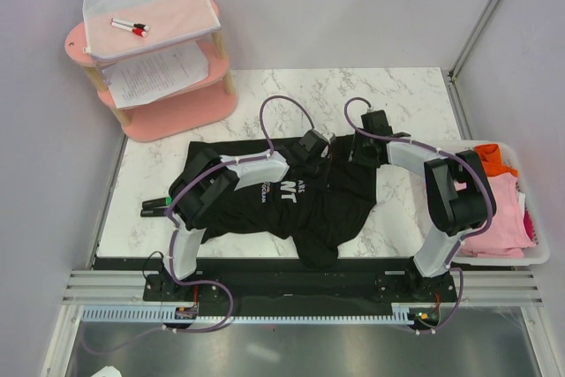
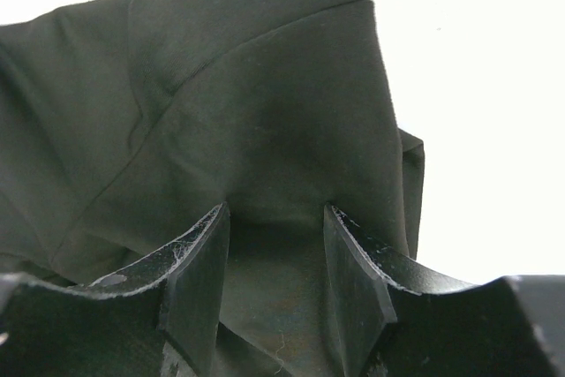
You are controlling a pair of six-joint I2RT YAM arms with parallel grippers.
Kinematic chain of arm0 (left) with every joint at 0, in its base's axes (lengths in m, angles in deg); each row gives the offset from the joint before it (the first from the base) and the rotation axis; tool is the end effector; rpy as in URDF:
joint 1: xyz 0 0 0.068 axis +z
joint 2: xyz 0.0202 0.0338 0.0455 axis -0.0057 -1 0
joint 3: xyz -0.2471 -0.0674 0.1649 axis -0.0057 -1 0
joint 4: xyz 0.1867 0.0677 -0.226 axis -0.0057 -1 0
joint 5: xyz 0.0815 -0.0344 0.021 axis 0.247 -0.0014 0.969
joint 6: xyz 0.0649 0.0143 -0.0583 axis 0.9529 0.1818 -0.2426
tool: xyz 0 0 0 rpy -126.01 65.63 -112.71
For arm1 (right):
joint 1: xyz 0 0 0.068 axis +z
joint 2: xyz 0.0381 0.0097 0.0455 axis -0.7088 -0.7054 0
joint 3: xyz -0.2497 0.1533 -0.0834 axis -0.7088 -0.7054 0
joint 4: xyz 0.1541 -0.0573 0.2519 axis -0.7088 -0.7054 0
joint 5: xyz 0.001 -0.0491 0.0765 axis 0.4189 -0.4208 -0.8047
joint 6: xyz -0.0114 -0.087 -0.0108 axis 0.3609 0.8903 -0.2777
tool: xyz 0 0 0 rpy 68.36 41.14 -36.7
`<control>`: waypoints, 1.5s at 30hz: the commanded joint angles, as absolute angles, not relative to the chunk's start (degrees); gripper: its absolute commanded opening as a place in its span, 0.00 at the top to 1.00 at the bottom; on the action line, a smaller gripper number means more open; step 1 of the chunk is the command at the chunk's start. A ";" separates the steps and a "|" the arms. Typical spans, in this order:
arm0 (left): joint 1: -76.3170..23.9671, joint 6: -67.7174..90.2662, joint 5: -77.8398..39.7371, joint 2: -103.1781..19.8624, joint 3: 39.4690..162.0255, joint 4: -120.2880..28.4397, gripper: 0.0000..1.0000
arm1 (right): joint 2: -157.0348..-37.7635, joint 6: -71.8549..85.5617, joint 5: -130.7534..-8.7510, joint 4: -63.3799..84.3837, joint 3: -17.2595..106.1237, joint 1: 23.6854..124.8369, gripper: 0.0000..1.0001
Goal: Fold and stack the t-shirts
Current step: Fold the flattened tshirt in 1/3 of the way
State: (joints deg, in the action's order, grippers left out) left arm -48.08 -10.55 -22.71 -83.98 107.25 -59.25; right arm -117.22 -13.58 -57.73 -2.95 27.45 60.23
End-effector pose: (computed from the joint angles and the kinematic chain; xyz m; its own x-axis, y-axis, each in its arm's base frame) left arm 0.3297 -0.3960 0.1261 -0.8774 0.1769 -0.4460 0.4029 0.7765 -0.4845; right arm 0.4004 0.1016 0.1298 -0.8142 0.2532 -0.5224 0.1733 0.9648 0.1976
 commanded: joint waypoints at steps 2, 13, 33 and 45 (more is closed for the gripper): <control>-48.37 -10.98 -19.84 -84.99 105.57 -61.21 0.98 | -119.68 -13.40 -54.20 -2.79 29.35 59.37 0.45; -48.28 -11.42 -18.70 -86.05 103.55 -61.91 0.98 | -121.00 -12.00 -51.04 -3.58 32.95 58.93 0.44; -44.51 0.17 -15.10 -59.35 96.62 -61.91 0.26 | -113.62 -7.87 -61.13 -4.11 35.95 58.49 0.42; -21.39 -3.06 2.46 -55.46 90.10 -73.94 0.98 | -114.23 -7.43 -65.10 -3.14 34.19 58.67 1.00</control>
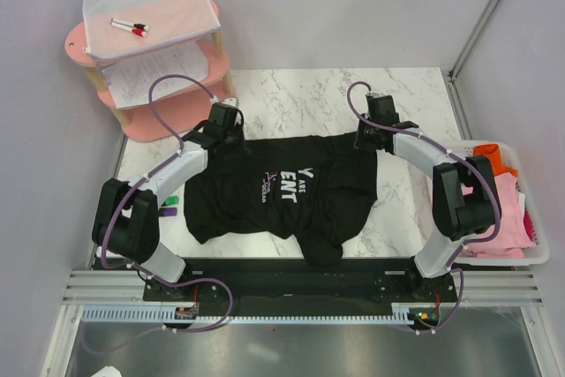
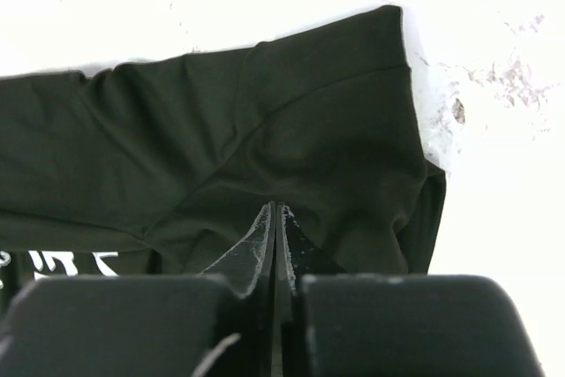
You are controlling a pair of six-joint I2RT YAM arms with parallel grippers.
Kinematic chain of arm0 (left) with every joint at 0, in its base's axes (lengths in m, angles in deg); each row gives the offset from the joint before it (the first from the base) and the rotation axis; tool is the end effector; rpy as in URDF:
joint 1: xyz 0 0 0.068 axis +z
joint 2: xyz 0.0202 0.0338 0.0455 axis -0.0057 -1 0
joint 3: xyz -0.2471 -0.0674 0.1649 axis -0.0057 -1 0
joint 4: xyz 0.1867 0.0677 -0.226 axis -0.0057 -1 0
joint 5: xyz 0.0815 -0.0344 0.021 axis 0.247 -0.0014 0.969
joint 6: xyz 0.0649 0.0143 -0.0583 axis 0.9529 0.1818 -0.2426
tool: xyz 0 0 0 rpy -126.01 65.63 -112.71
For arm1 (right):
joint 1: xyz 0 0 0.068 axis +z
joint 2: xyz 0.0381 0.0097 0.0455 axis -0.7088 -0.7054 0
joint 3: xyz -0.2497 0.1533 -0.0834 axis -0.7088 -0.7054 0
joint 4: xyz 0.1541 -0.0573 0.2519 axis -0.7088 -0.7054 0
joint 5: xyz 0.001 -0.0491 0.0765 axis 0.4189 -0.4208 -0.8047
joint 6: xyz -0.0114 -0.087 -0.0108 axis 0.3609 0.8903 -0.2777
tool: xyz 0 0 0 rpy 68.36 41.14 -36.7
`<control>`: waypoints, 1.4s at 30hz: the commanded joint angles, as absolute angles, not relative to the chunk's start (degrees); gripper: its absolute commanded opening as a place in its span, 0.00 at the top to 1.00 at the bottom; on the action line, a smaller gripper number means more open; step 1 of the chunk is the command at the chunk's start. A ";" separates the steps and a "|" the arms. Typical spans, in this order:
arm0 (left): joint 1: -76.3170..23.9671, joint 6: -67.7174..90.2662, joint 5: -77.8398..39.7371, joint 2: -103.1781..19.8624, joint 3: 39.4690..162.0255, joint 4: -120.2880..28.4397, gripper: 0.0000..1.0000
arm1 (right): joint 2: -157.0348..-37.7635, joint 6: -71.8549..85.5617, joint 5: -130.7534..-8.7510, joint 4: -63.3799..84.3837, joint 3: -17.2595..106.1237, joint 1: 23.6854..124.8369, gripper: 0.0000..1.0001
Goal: Fold and stack the t-shirts
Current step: Fold the flattened tshirt in 1/3 of the way
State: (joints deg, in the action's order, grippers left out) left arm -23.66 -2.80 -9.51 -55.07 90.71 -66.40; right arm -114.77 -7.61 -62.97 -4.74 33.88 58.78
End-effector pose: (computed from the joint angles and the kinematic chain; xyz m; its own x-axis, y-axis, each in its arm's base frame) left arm 0.3705 -0.1631 0.2271 -0.7527 -0.1389 -0.6436 0.0734 0.9537 -0.2916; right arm 0.4231 0.1038 0.1840 -0.7746 0.1854 -0.6047 0.0384 0.9681 0.2477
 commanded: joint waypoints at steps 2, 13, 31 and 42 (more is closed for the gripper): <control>-20.16 -3.86 6.15 -57.21 90.63 -75.44 0.98 | -114.49 -7.34 -65.19 -2.79 33.92 58.67 1.00; -14.45 -6.85 11.44 -71.28 99.50 -82.83 0.98 | -121.16 -7.77 -55.18 -5.60 36.21 58.76 1.00; -6.09 -5.80 10.39 -77.69 100.03 -82.66 0.98 | -129.78 -8.04 -42.43 -9.12 41.57 58.58 1.00; -5.39 -3.34 10.31 -84.02 109.69 -84.24 0.98 | -138.39 -6.46 -39.43 -10.96 53.60 58.14 1.00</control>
